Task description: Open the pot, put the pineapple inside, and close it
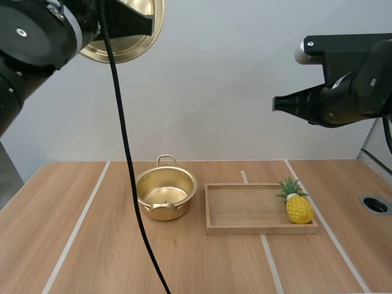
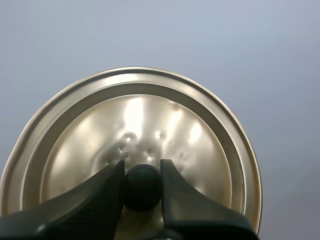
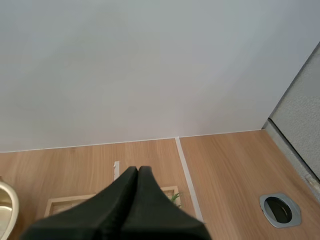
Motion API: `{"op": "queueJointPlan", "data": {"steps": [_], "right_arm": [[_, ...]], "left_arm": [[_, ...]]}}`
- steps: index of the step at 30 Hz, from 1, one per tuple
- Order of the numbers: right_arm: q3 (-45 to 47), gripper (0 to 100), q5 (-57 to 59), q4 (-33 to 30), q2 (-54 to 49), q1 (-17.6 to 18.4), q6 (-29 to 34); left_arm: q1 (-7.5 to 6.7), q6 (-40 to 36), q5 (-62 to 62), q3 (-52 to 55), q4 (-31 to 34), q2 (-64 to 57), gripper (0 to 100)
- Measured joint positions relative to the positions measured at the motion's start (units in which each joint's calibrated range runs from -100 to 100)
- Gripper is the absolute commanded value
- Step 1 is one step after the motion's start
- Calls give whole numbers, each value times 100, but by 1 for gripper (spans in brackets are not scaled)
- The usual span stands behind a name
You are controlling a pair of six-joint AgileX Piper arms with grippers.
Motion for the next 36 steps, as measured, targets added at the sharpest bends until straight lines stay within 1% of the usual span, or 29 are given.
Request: {"op": "queueJointPlan", "data": {"steps": [3, 4, 5, 7, 13, 19, 23, 28, 33, 36], "right_arm": [[0, 0, 62, 89, 0, 0, -56], [0, 0, 225, 171, 0, 0, -171], [0, 0, 347, 273, 0, 0, -250], [0, 0, 553, 365, 0, 0, -373], [0, 0, 713, 386, 0, 0, -405], [0, 0, 1250, 386, 0, 0, -544], [0, 0, 1326, 239, 0, 0, -693], [0, 0, 957, -92, 0, 0, -759], [0, 0, 795, -92, 210, 0, -768], [0, 0, 898, -133, 549, 0, -768]], "left_arm": [[0, 0, -18, 0, 0, -144, 0], [0, 0, -18, 0, 0, -191, 0], [0, 0, -93, 0, -23, -664, 0], [0, 0, -182, -136, -48, -875, 0], [0, -69, -182, -733, -79, -944, 0], [0, -135, -239, -1059, -80, -948, 0], [0, -135, -252, -1076, -80, -948, 0], [0, -135, -252, -1076, -80, -948, 0], [0, -143, -252, -1076, -80, -948, 0], [0, -143, -252, -1076, -80, -948, 0]]}}
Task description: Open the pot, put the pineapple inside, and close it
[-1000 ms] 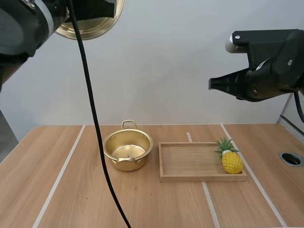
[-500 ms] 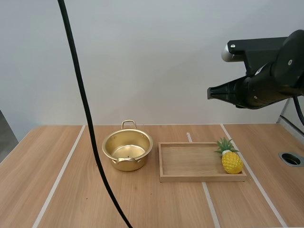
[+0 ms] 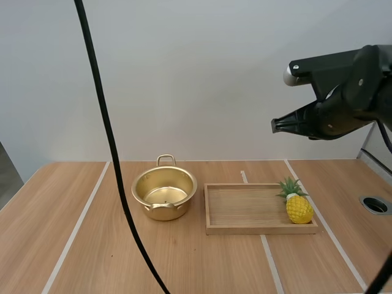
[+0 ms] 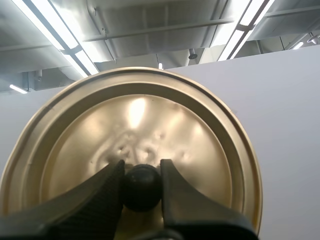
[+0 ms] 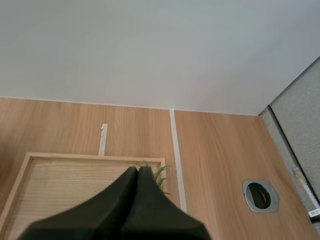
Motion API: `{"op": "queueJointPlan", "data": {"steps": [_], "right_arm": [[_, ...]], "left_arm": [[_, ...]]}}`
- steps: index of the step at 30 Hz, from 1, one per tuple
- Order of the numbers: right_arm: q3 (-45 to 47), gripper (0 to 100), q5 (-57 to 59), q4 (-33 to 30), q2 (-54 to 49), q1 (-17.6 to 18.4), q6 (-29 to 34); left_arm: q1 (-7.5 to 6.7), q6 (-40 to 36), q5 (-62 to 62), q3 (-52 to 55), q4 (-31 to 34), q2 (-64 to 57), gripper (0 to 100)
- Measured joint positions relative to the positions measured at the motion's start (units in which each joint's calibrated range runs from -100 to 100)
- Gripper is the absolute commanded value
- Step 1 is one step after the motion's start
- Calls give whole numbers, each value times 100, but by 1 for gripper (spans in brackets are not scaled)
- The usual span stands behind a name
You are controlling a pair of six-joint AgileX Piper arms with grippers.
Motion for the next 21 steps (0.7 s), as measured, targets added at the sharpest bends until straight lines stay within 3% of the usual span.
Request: {"op": "queueJointPlan", "data": {"steps": [11, 21], "right_arm": [[0, 0, 265, -127, 1233, 0, 0], [0, 0, 265, -511, 1591, 0, 0]], "left_arm": [[0, 0, 0, 0, 0, 0, 0], [0, 0, 0, 0, 0, 0, 0]]}}
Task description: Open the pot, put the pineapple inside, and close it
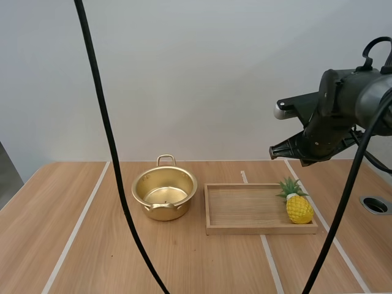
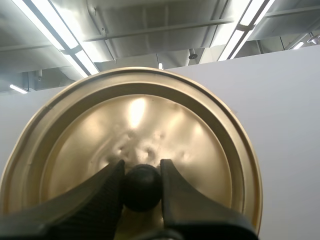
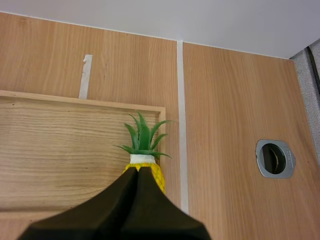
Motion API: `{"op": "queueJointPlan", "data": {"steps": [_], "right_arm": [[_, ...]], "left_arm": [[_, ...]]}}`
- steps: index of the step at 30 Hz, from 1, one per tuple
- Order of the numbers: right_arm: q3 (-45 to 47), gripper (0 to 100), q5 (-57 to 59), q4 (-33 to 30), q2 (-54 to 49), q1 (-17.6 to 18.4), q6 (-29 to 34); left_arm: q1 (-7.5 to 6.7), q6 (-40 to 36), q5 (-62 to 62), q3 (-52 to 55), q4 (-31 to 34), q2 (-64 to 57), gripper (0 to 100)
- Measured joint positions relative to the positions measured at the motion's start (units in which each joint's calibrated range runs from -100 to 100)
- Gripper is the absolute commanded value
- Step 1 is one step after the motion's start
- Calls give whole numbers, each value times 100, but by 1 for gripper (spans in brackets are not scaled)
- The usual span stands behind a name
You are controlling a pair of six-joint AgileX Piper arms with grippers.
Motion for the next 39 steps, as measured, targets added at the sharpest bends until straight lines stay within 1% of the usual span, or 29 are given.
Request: {"op": "queueJointPlan", "data": {"steps": [8, 9, 10, 12, 13, 14, 15, 21, 25, 33, 39], "right_arm": [[0, 0, 34, 0, 0, 0, 0], [0, 4, 51, 0, 0, 0, 0], [0, 19, 65, 0, 0, 0, -10], [0, 58, 65, 0, 0, 0, -53], [0, 74, 65, 0, 0, 0, -73], [0, 92, 65, 0, 0, 0, -103], [0, 100, 65, 0, 0, 0, -122], [16, 100, 65, -15, 64, 0, -132], [330, 100, -78, -93, 275, 0, -141], [1062, 100, -1026, -362, 772, 0, -141], [1273, 100, -1604, -431, 1125, 0, -141]], "left_arm": [[0, 0, 0, 0, 0, 0, 0], [0, 0, 0, 0, 0, 0, 0], [0, 0, 0, 0, 0, 0, 0], [0, 0, 0, 0, 0, 0, 0], [0, 0, 0, 0, 0, 0, 0], [0, 0, 0, 0, 0, 0, 0], [0, 0, 0, 0, 0, 0, 0], [0, 0, 0, 0, 0, 0, 0], [0, 0, 0, 0, 0, 0, 0], [0, 0, -5, 0, 0, 0, 0], [0, 0, -63, 0, 0, 0, 0]]}}
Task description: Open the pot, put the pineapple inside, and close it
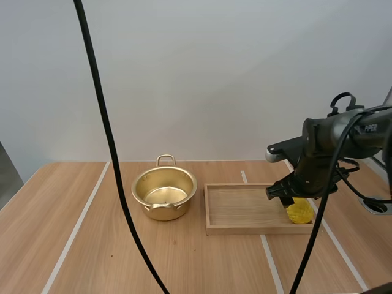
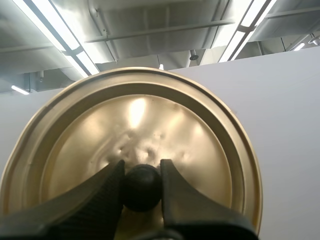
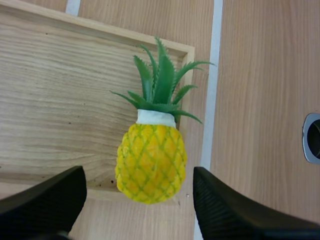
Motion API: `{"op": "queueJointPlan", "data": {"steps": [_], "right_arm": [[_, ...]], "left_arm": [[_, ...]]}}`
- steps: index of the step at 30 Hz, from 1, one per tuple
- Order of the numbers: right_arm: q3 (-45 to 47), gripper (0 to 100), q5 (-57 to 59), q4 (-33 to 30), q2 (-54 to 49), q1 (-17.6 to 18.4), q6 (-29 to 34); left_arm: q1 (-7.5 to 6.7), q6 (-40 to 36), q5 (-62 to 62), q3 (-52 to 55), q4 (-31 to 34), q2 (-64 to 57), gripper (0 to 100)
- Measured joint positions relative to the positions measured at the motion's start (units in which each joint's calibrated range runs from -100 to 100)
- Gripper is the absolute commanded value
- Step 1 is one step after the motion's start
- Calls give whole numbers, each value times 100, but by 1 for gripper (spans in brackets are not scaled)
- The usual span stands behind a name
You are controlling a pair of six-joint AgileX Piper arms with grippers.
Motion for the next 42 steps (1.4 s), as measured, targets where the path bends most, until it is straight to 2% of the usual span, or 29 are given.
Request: {"op": "queueJointPlan", "data": {"steps": [8, 15, 37, 40, 42], "right_arm": [[12, 100, -503, -300, 418, 0, 122], [12, 100, -869, -870, 749, 0, 464], [12, 100, -1904, -1171, 1411, 0, 578], [12, 82, -2005, -1203, 1411, 0, 589], [12, 61, -2061, -1232, 1411, 0, 589]], "left_arm": [[0, 0, 0, 0, 0, 0, 0], [0, -11, 0, 0, 0, 0, 0], [0, -11, 0, 0, 0, 0, 0], [0, -11, 0, 0, 0, 0, 0], [0, -11, 0, 0, 0, 0, 0]]}}
